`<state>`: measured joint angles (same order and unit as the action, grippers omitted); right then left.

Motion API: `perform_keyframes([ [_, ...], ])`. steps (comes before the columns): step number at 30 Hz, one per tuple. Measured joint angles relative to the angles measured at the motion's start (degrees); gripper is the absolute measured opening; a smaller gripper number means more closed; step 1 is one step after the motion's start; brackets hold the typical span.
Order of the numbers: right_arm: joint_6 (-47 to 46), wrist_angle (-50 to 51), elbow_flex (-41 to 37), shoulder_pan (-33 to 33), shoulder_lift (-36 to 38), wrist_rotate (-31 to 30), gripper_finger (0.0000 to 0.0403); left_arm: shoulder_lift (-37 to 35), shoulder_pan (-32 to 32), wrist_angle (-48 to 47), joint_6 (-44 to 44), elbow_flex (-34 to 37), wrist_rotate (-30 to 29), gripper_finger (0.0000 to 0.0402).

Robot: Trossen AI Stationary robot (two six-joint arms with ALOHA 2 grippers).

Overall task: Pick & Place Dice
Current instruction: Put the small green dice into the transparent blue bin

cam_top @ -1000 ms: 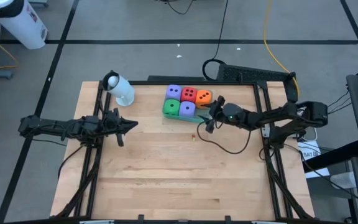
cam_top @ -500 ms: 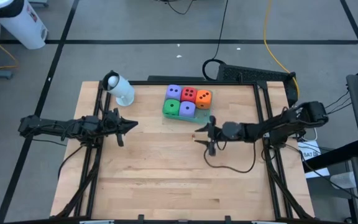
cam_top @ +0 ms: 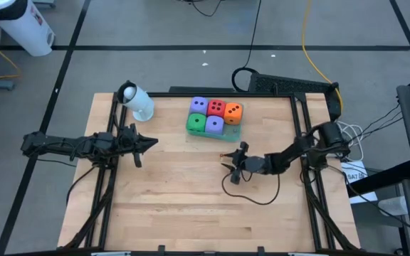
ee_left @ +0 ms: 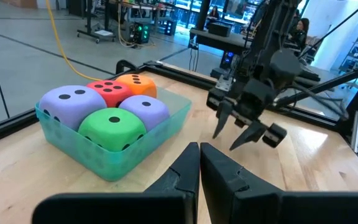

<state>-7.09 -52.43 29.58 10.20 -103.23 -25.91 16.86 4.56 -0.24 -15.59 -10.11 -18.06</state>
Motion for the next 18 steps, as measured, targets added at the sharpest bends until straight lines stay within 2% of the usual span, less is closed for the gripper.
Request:
perform_keyframes([
  [6, -2.99, -2.58, 0.00, 0.04, -4.38, -5.71, 0.0203, 0.00, 0.00, -0.02, 0.03, 0.00, 0.01, 0.0021],
  [9, -3.41, -2.67, 0.00, 0.04, -4.66, -5.41, 0.0207, -0.01, -0.01, -0.17, 0.07, 0.00, 0.00, 0.0021],
  [15, -4.00, -2.61, 0.64, -0.47, -6.43, -0.96, 0.0204, 0.00, 0.00, -1.35, 0.22, 0.00, -0.02, 0.0021],
  [18, -4.28, -3.02, 1.44, -0.55, -7.86, -1.46, 0.0204, 0.00, 0.00, -1.32, 0.22, 0.00, -0.02, 0.0021],
])
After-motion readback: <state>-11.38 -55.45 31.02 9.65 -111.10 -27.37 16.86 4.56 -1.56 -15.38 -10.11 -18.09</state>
